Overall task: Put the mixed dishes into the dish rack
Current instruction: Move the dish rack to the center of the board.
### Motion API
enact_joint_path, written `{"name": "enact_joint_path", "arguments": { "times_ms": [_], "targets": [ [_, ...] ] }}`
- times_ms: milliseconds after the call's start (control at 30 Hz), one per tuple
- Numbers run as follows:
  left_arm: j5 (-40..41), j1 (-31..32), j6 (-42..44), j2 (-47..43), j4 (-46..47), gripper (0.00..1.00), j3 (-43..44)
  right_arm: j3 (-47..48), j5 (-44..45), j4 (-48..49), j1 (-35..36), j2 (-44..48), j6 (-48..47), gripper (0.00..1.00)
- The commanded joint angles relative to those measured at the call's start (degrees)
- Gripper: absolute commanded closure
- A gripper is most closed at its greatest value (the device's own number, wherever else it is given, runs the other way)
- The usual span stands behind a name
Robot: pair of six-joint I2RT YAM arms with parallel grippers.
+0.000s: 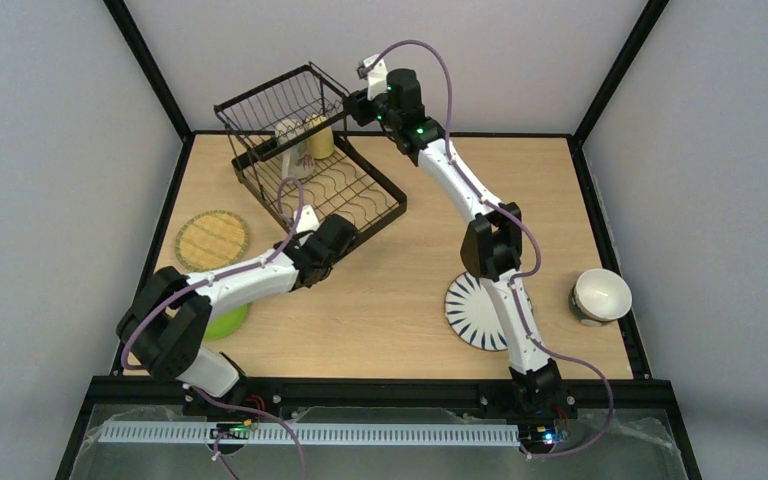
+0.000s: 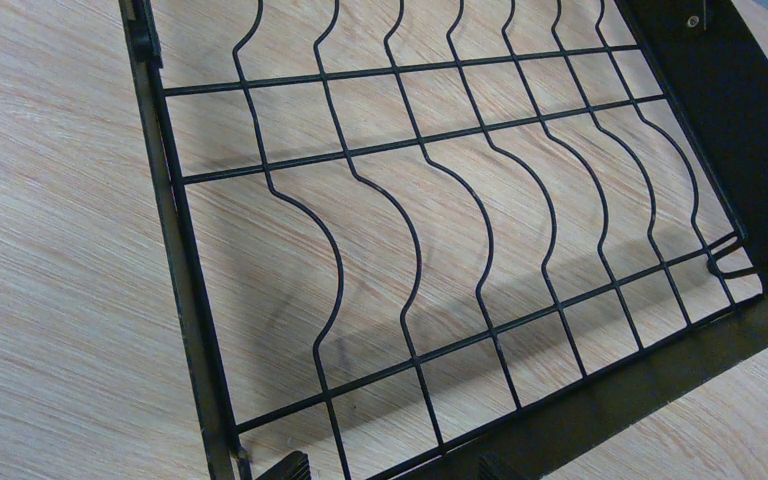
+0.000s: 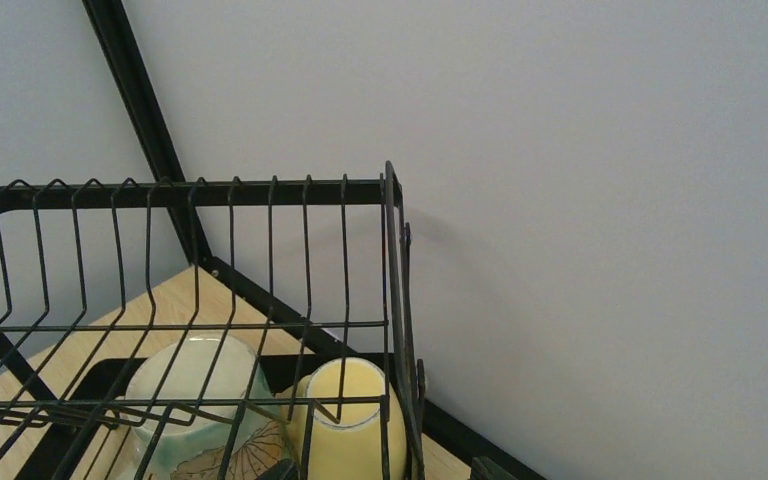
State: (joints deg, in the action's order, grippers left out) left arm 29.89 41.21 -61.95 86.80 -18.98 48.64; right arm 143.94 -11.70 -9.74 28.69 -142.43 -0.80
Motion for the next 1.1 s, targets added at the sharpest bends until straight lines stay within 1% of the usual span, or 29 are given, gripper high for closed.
{"name": "enact_joint_path", "arguments": {
  "times_ms": [0, 200, 333, 467, 567, 667, 767, 867, 1000, 1067],
  "targets": [
    [-14.51, 1.37, -1.77, 3.83, -24.4, 0.01, -7.6, 2.01, -0.25, 0.34, 0.27, -0.72, 0.71, 0.03],
    [-14.77, 0.49, -1.27, 3.78, -24.71, 0.01, -7.51, -1.37, 6.09, -3.31, -0.64, 1.1, 2.01, 0.02],
    [-15.21, 0.03, -1.11, 3.84, -24.93, 0.01, -7.42, -5.22, 5.87, -5.93, -1.09, 1.54, 1.2, 0.01],
    [-16.29, -0.05, -0.98, 4.71, -24.83, 0.01, -7.42, -9.84, 5.27, -5.45, -1.09, 1.53, -1.37, 0.01],
    [-16.54, 0.01, -0.98, 5.01, -24.87, 0.01, -7.5, -11.24, 5.71, -5.19, -1.17, 1.28, -1.68, 0.02],
    [-16.19, -0.08, -0.65, 5.15, -25.0, 0.01, -7.29, -15.65, 6.46, -2.5, -1.2, 3.62, -1.16, 0.02],
    [-16.09, -0.39, -0.26, 5.07, -25.02, 0.01, -7.25, -26.26, 7.37, 5.62, -1.18, 9.63, -0.84, 0.02],
    [-15.9, -0.84, 0.22, 5.01, -25.04, 0.01, -7.25, -31.52, 9.2, 9.2, -1.3, 13.03, -1.27, 0.01],
    [-16.0, -0.93, 0.26, 4.86, -24.77, 0.01, -7.41, -30.51, 7.27, 6.96, -1.69, 11.77, -2.11, 0.01],
    [-16.0, -0.96, 0.3, 4.99, -24.53, 0.01, -7.5, -26.66, 5.35, 3.5, -1.7, 8.87, -2.49, 0.01]
  ]
}}
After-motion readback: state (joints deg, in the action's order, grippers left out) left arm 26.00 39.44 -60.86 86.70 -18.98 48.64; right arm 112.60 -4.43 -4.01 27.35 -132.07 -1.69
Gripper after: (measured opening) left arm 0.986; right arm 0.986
